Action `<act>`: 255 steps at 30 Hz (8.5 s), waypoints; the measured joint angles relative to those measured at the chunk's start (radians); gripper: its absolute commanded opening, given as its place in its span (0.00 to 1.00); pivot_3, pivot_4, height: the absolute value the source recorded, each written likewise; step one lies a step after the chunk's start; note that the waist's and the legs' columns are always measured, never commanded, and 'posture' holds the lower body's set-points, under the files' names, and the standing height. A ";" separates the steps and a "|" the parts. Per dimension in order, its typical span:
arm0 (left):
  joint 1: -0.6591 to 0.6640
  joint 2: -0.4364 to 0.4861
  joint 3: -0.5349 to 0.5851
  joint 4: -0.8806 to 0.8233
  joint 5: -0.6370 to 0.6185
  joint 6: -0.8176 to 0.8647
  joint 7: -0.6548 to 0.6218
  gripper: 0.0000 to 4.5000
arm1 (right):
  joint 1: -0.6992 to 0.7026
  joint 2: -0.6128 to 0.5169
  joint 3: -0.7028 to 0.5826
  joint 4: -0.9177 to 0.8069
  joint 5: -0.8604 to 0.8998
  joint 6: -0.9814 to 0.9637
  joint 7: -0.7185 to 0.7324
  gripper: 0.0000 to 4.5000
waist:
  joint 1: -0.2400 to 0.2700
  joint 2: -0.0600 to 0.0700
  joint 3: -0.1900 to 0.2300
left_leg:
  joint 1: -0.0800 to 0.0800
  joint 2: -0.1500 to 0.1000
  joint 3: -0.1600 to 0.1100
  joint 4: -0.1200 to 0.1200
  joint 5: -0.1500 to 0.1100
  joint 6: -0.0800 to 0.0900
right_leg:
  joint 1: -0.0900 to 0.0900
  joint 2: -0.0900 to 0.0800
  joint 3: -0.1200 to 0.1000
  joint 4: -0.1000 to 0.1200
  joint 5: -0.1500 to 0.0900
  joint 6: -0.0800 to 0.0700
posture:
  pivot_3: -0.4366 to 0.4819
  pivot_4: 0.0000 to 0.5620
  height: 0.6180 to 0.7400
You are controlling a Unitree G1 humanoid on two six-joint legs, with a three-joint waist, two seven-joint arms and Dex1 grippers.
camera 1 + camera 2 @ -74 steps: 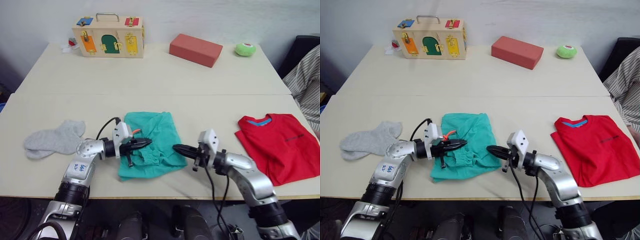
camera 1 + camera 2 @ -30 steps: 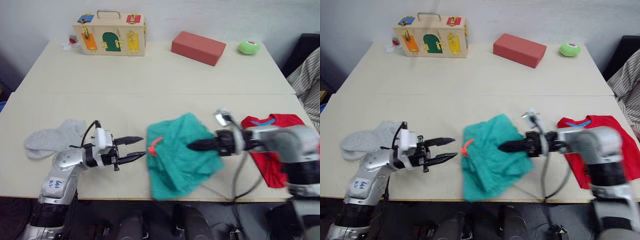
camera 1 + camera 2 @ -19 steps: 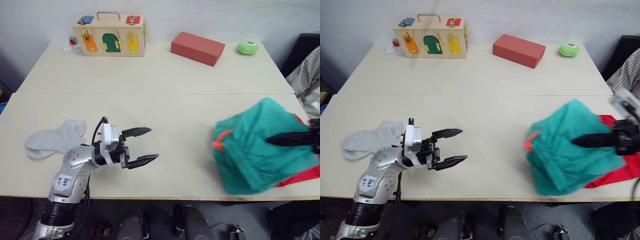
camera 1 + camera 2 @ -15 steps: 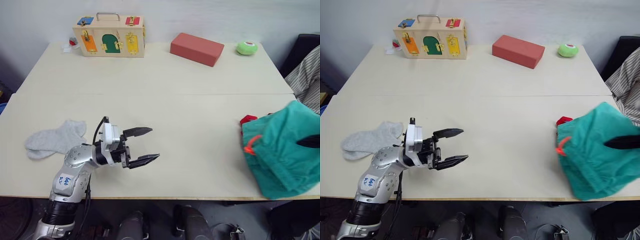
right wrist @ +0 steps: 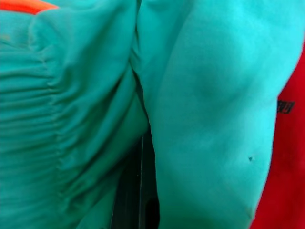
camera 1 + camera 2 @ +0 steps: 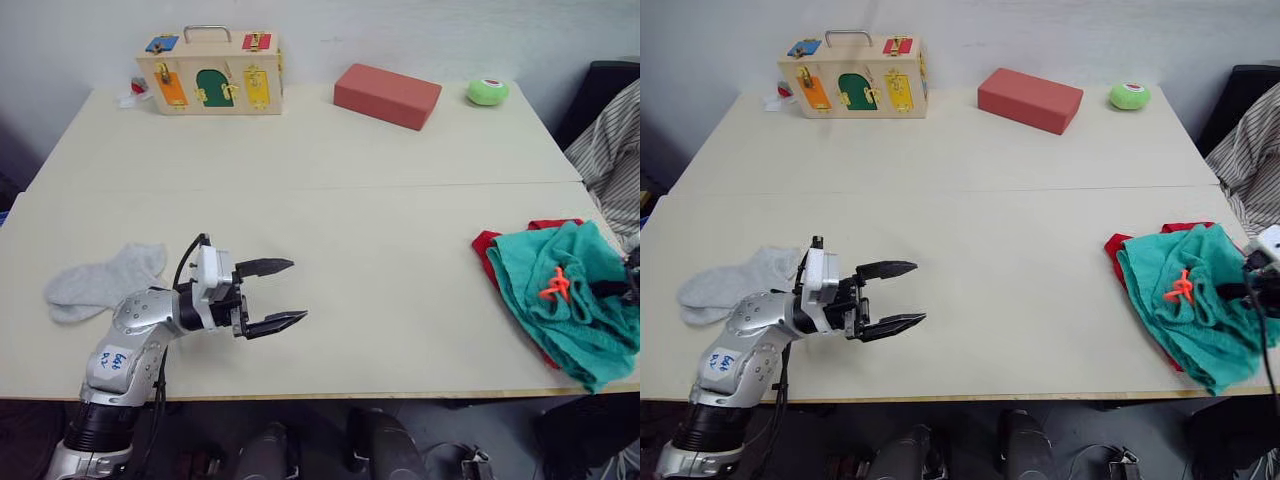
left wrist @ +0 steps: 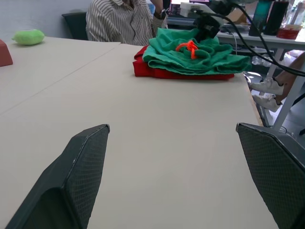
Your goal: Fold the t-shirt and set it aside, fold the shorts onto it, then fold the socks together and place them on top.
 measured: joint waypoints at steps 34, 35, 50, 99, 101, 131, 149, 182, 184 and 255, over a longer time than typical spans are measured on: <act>0.655 0.059 0.790 0.343 0.097 -0.320 0.159 1.00 | 0.852 0.534 -0.169 -1.542 0.313 -0.116 -0.172 0.99 | 0.004 -0.008 0.001 | 0.002 0.003 -0.002 -0.003 -0.011 -0.002 | 0.001 0.000 -0.001 -0.003 -0.001 -0.002 | 0.48 0.27 1.00; 0.667 0.058 0.810 0.364 0.094 -0.312 0.172 1.00 | 0.844 0.540 -0.161 -1.540 0.306 -0.125 -0.176 0.99 | 0.005 -0.009 0.000 | 0.002 0.003 -0.003 -0.003 -0.011 -0.002 | 0.001 0.000 -0.001 -0.003 -0.002 -0.002 | 0.48 0.27 1.00; 0.484 0.319 0.597 0.188 0.134 0.108 0.303 1.00 | 0.802 0.557 -0.089 -1.727 0.450 0.024 -0.219 0.99 | 0.025 -0.015 -0.003 | 0.003 0.004 -0.004 -0.003 -0.012 -0.005 | 0.001 -0.001 -0.002 -0.001 -0.002 -0.005 | 0.48 0.27 1.00; -0.175 -0.056 -0.389 0.002 0.342 0.387 0.126 0.01 | 0.993 0.453 -0.253 -1.746 0.447 0.140 -0.268 1.00 | 0.053 -0.005 -0.008 | 0.003 -0.001 0.001 0.001 -0.006 0.006 | 0.002 -0.001 0.001 0.001 0.001 0.001 | 0.48 0.27 1.00; -0.191 -0.061 -0.403 0.009 0.345 0.394 0.128 0.01 | 0.995 0.451 -0.253 -1.750 0.448 0.145 -0.273 1.00 | 0.050 -0.005 -0.008 | 0.003 -0.001 0.001 0.001 -0.005 0.006 | 0.002 -0.001 0.001 0.001 0.001 0.001 | 0.48 0.27 1.00; 0.491 0.193 0.611 0.271 0.208 -0.073 0.056 0.99 | 0.814 0.494 -0.133 -1.794 0.524 0.133 -0.201 1.00 | 0.029 -0.007 -0.007 | 0.002 0.002 -0.003 -0.001 -0.015 0.006 | 0.001 -0.002 -0.003 -0.002 -0.001 -0.003 | 0.48 0.27 1.00; 0.265 0.261 0.308 0.388 0.323 -0.253 0.005 0.72 | 0.804 0.492 -0.123 -1.724 0.494 0.075 -0.142 1.00 | 0.024 -0.009 -0.008 | 0.003 0.001 -0.002 -0.002 -0.012 -0.001 | 0.001 -0.003 -0.003 -0.001 -0.001 -0.003 | 0.48 0.27 1.00; -0.504 0.034 -0.036 0.303 0.065 -0.070 -0.211 0.01 | 0.946 0.408 -0.306 -1.739 0.487 0.088 -0.206 1.00 | 0.031 -0.011 -0.006 | 0.002 0.000 0.000 0.001 -0.004 0.005 | 0.002 0.001 -0.002 0.002 0.000 -0.001 | 0.48 0.27 1.00; -0.567 -0.019 -0.063 0.326 0.065 -0.068 -0.225 0.01 | 0.955 0.408 -0.315 -1.752 0.489 0.095 -0.219 1.00 | 0.030 -0.011 -0.005 | 0.002 0.000 0.001 0.001 -0.004 0.004 | 0.002 0.001 -0.001 0.002 0.000 -0.001 | 0.48 0.27 1.00; -0.814 -0.002 -0.263 1.099 0.403 -0.146 -0.248 1.00 | 0.847 0.535 0.109 -1.825 0.444 0.617 -0.561 1.00 | 0.026 -0.019 -0.004 | -0.012 -0.001 -0.007 0.018 -0.005 0.010 | -0.001 0.000 -0.008 0.003 0.002 0.003 | 0.48 0.27 1.00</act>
